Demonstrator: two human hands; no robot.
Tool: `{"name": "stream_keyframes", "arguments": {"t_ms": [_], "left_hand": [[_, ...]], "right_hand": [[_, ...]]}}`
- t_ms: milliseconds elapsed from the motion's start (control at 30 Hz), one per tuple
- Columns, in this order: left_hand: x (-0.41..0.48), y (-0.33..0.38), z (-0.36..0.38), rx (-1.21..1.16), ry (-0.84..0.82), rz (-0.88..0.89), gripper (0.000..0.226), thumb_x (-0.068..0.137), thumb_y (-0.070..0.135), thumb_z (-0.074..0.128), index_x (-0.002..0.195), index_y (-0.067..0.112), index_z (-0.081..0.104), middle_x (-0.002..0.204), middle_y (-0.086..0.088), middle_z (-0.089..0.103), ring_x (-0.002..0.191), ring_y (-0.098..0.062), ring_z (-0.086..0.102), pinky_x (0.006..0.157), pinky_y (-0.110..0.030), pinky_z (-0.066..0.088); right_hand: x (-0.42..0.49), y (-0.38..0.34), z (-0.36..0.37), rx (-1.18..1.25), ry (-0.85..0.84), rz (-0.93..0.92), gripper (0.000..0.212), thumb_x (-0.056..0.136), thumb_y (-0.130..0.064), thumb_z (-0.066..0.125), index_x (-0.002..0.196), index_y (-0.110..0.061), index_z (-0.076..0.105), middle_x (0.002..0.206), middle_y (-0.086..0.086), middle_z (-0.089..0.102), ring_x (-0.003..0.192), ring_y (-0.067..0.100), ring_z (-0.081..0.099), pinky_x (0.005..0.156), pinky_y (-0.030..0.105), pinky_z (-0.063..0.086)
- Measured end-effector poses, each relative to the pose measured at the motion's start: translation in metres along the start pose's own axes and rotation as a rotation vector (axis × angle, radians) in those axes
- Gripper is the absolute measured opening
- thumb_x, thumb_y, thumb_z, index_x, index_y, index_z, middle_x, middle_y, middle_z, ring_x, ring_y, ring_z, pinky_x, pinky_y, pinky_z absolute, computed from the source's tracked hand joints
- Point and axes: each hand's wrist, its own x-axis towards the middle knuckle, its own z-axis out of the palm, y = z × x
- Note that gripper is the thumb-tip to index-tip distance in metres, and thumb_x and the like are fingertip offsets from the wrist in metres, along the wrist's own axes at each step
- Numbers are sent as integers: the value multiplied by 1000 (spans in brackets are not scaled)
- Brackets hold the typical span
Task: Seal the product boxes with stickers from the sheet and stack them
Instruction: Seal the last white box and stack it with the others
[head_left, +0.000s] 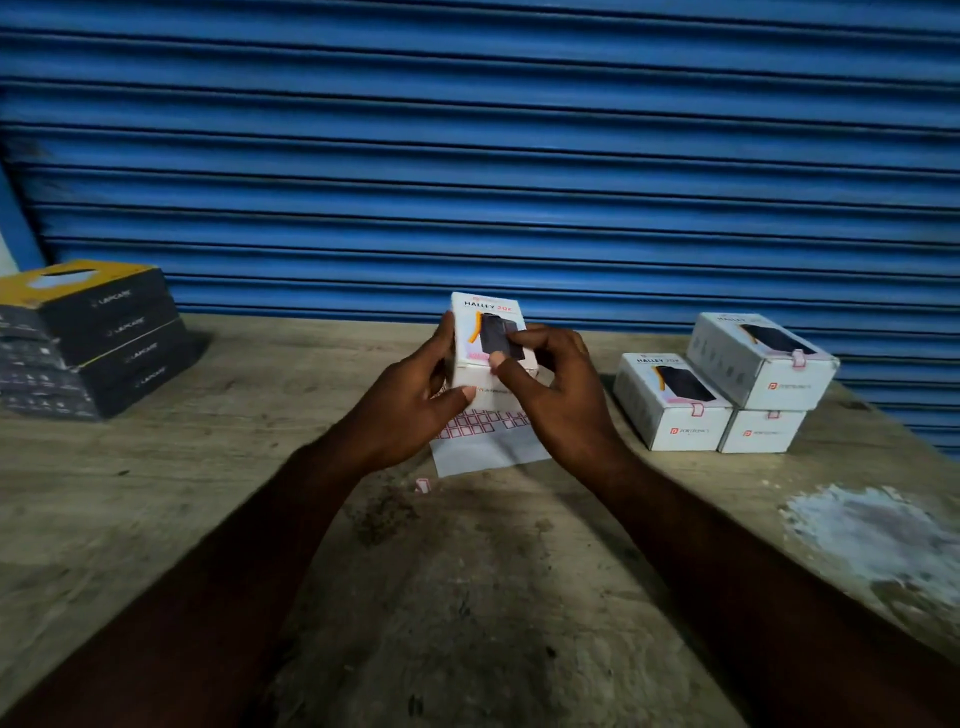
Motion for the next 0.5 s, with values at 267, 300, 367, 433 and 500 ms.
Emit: {"name": "stream_keyframes", "arguments": {"t_ms": [267, 300, 367, 433, 500], "left_hand": [[1, 10, 21, -319, 117, -80, 53, 92, 29, 64, 143, 30, 46, 128, 5, 67, 113, -17, 67, 97, -41, 54], [1, 11, 21, -296, 146, -78, 55, 91, 29, 65, 143, 31, 46, 128, 6, 67, 113, -16, 67, 99, -45, 53], [1, 9, 19, -258, 173, -65, 57, 89, 27, 65, 143, 32, 47, 128, 7, 67, 113, -14, 66, 101, -47, 52], [2, 7, 18, -245, 167, -63, 56, 87, 26, 63, 141, 32, 49, 126, 7, 68, 112, -15, 67, 100, -45, 52], [3, 6, 18, -317, 170, -95, 47, 93, 17, 57, 136, 34, 52, 123, 4, 70, 109, -18, 68, 96, -44, 54]], "right_hand": [[3, -1, 2, 308, 12, 165, 22, 69, -18, 68, 90, -24, 65, 110, 7, 69, 105, 20, 65, 93, 40, 52], [4, -2, 2, 349, 14, 190, 23, 69, -17, 66, 91, -23, 64, 108, 8, 70, 102, 22, 66, 90, 40, 52], [4, -1, 3, 360, 25, 200, 24, 70, -18, 65, 94, -23, 63, 105, 9, 71, 98, 21, 65, 85, 38, 52], [3, -2, 4, 327, 36, 188, 25, 73, -20, 69, 97, -22, 62, 106, 6, 70, 100, 19, 66, 86, 37, 53], [3, -1, 3, 291, 37, 177, 28, 80, -17, 74, 104, -18, 60, 110, 5, 69, 106, 19, 66, 91, 39, 54]]}}
